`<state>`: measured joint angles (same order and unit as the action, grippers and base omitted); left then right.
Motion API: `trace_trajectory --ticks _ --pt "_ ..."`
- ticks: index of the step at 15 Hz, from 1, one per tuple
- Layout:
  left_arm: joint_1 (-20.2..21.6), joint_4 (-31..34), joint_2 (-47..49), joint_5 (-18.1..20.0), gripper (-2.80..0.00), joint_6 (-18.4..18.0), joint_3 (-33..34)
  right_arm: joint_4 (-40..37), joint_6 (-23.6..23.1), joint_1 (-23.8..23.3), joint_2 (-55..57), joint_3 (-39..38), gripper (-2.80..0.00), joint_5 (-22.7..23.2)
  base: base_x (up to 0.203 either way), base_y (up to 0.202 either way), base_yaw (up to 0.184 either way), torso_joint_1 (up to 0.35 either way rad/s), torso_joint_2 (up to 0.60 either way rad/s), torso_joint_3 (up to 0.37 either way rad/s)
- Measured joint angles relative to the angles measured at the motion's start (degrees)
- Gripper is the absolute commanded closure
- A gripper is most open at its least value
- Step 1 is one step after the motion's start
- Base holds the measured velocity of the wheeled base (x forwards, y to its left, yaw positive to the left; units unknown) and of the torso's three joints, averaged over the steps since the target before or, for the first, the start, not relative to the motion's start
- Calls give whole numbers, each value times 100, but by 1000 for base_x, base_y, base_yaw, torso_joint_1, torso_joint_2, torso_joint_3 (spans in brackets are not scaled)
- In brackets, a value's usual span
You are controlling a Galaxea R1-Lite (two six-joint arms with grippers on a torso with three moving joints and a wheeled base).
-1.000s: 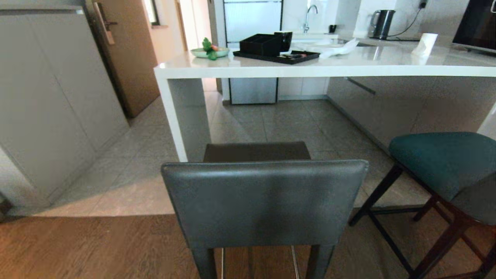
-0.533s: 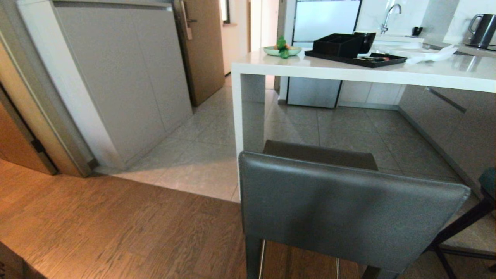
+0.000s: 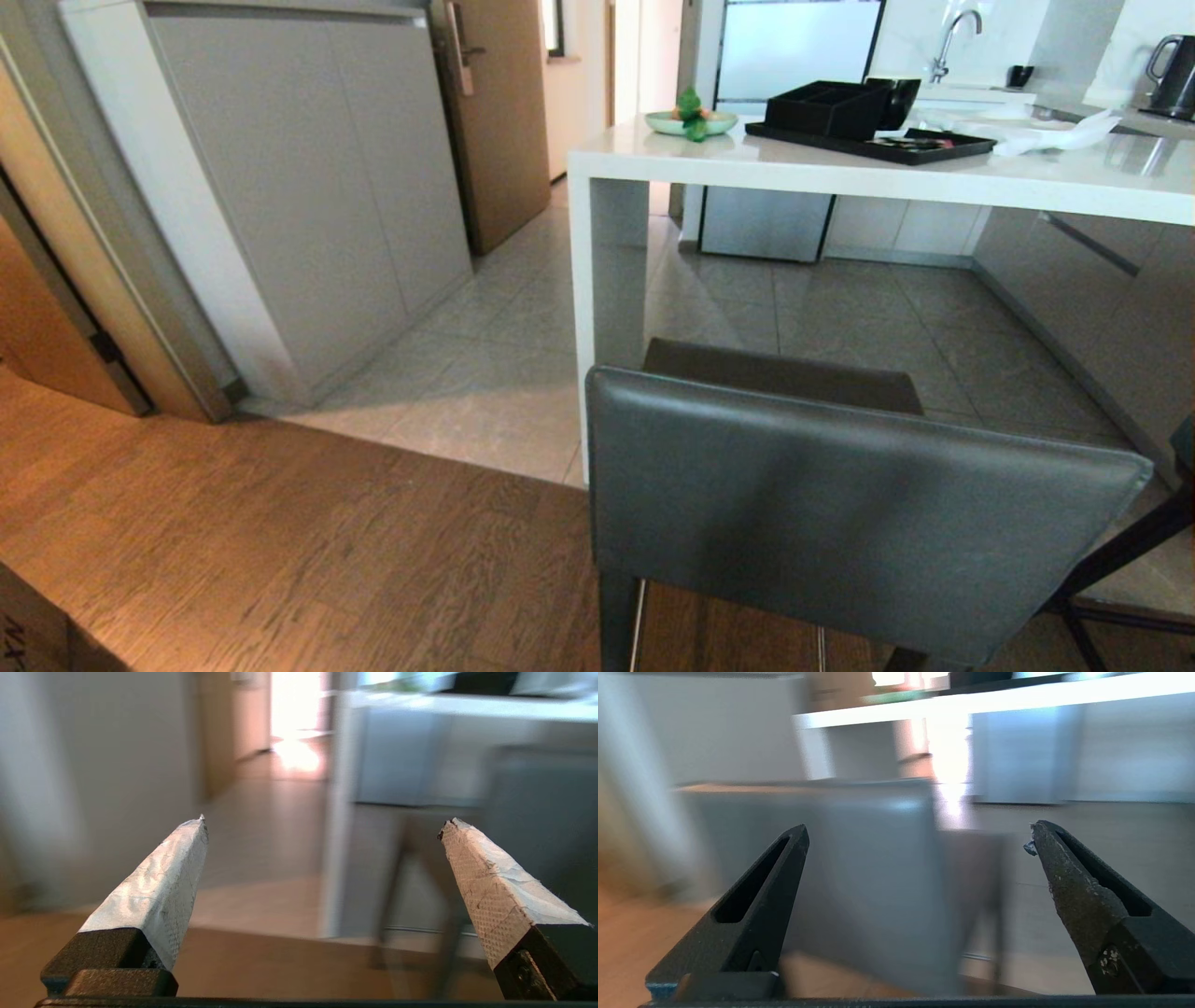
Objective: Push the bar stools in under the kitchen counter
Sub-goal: Push the blue chair back under the dining table
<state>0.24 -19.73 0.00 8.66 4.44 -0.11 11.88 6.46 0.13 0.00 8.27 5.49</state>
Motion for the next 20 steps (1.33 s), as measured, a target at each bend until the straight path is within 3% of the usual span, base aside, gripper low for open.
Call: trace_trajectory --ticks 2,4,6,11,14,20 --pt "0 196 0 -612 -280 -201 1 -12 -301 0 0 -55 -280 -510 0 0 0 0 0 0" --pt "0 516 0 -1104 -280 -302 1 -7 -494 0 0 -259 -280 -570 0 0 0 0 0 0" --pt "0 927 0 -1319 -280 -326 4 4 -582 2 0 -505 -280 -538 0 0 0 0 0 0" --pt "0 1388 0 -1039 -280 -306 -2 -825 -639 2 0 -811 -280 -459 0 0 0 0 0 0" --pt "0 2215 0 -781 -280 -578 -91 -830 -627 7 0 -819 -280 -394 0 0 0 0 0 0" --pt "-27 2311 0 -709 -280 -628 -127 -836 -517 11 0 -824 -280 -440 0 0 0 0 0 0"
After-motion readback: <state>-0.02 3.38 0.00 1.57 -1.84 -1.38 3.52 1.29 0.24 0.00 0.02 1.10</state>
